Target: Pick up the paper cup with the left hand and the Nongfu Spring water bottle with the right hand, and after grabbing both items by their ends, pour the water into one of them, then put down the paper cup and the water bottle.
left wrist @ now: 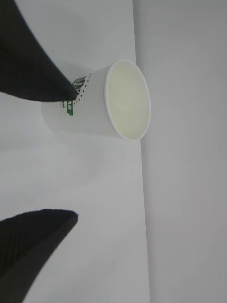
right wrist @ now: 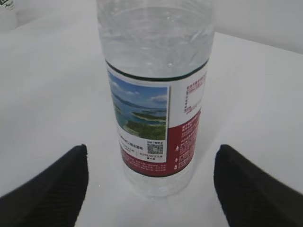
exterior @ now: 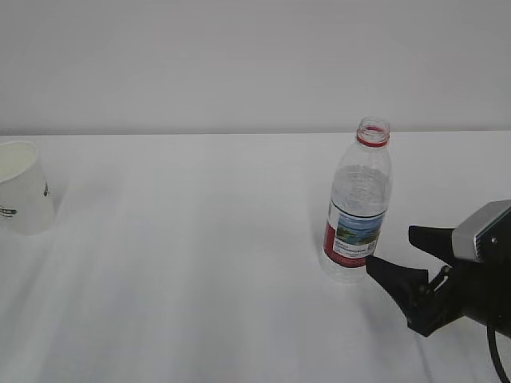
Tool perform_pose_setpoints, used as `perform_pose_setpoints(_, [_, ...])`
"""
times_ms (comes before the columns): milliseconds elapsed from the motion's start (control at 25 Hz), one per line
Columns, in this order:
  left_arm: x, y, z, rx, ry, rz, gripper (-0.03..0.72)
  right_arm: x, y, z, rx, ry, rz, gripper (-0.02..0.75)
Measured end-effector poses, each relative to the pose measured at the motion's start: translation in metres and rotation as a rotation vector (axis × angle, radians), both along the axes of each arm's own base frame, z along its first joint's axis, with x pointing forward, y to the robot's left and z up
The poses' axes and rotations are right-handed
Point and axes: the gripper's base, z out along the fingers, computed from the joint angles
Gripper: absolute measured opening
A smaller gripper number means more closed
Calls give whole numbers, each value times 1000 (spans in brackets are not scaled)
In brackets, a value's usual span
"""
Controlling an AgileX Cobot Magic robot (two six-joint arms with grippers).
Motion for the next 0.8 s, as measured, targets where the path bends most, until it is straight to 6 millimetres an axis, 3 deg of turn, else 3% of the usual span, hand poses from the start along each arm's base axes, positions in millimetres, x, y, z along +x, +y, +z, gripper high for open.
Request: perform_pose_setpoints(800, [0,-2,1,6,-11,-26,524,39,8,-16,5,-6,48,629])
